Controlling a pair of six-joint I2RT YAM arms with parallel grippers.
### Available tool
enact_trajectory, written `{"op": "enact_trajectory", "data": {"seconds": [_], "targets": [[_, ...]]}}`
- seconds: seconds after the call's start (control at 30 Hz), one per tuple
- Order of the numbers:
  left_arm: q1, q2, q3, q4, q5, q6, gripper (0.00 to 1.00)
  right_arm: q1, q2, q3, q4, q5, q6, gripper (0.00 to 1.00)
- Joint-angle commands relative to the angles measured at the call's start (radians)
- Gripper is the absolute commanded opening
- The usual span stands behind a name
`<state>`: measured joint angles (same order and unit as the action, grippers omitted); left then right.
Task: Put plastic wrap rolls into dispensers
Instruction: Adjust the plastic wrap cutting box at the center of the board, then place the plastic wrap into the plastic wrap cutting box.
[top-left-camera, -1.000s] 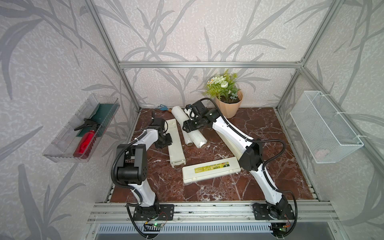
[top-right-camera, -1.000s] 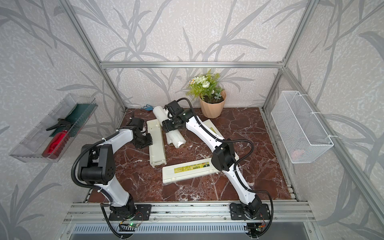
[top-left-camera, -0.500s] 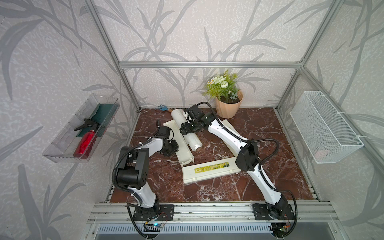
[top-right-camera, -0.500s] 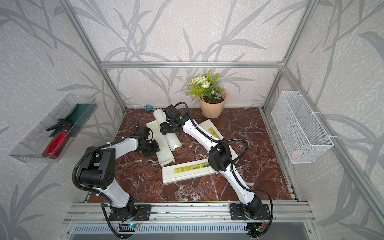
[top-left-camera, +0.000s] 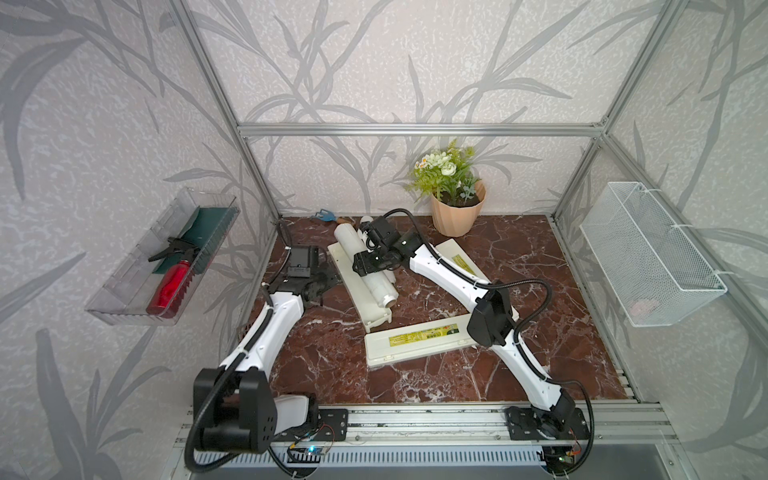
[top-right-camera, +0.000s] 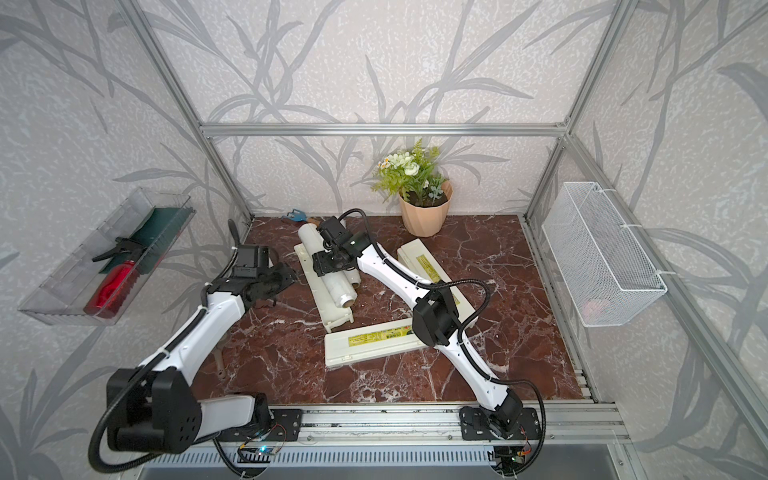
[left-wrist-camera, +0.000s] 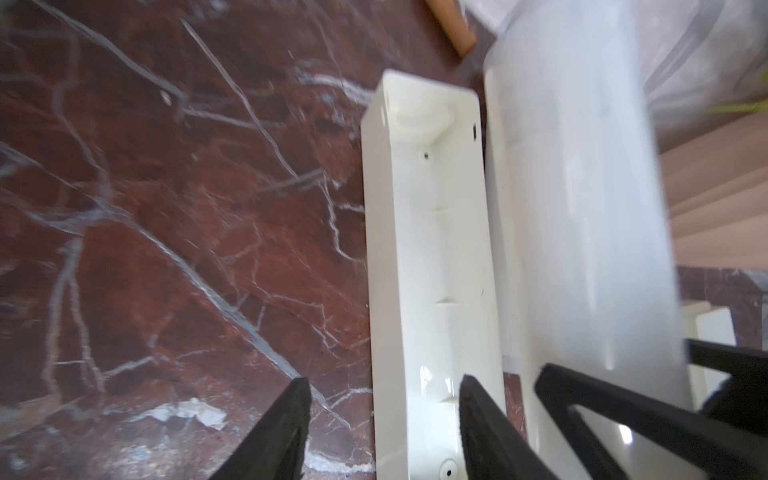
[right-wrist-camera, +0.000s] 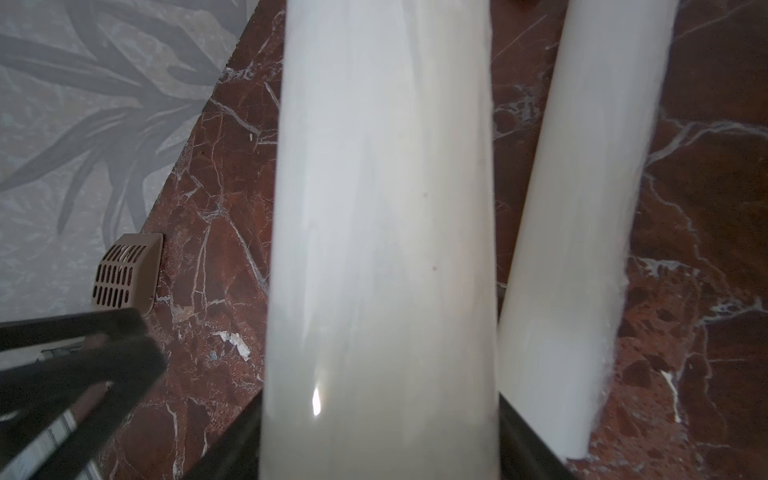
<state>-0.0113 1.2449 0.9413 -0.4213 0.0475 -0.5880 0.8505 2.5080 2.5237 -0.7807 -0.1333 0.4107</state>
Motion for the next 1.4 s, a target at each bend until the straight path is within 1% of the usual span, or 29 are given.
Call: {"op": "enact_trajectory", "data": {"seconds": [0.0,0.13,0.4,0.63,0.7,0.77,0.9,0.93,1.1,1.37], "targets": [[0.048,-0.007,0.053,-0.075,-0.089,0.074,0.59,0.027,-0.014,0.061,0.162,0.028,0.007,0.00],[0.096,0.023,0.104,-0.097,-0.053,0.110,0.59,0.037,0.012,0.064,0.173,0.069,0.018,0.00],[0.118,0.040,0.108,-0.090,-0.033,0.122,0.59,0.059,0.046,0.057,0.197,0.136,0.010,0.00],[0.122,0.071,0.119,-0.091,-0.003,0.127,0.59,0.081,0.016,-0.048,0.228,0.228,0.018,0.00],[0.122,0.082,0.122,-0.087,0.011,0.127,0.59,0.083,0.010,-0.074,0.261,0.236,0.019,0.00],[0.122,0.091,0.123,-0.083,0.018,0.124,0.59,0.084,0.020,-0.056,0.270,0.243,0.021,0.00],[0.122,0.095,0.125,-0.083,0.022,0.124,0.59,0.083,0.043,0.077,0.228,0.242,0.002,0.00],[0.122,0.095,0.125,-0.084,0.020,0.126,0.59,0.084,0.042,0.090,0.223,0.236,0.005,0.00],[0.123,0.094,0.126,-0.086,0.012,0.128,0.60,0.083,0.041,0.087,0.237,0.219,0.031,0.00],[0.129,0.107,0.125,-0.088,0.014,0.129,0.60,0.082,0.085,0.082,0.250,0.255,0.049,0.00]]}}
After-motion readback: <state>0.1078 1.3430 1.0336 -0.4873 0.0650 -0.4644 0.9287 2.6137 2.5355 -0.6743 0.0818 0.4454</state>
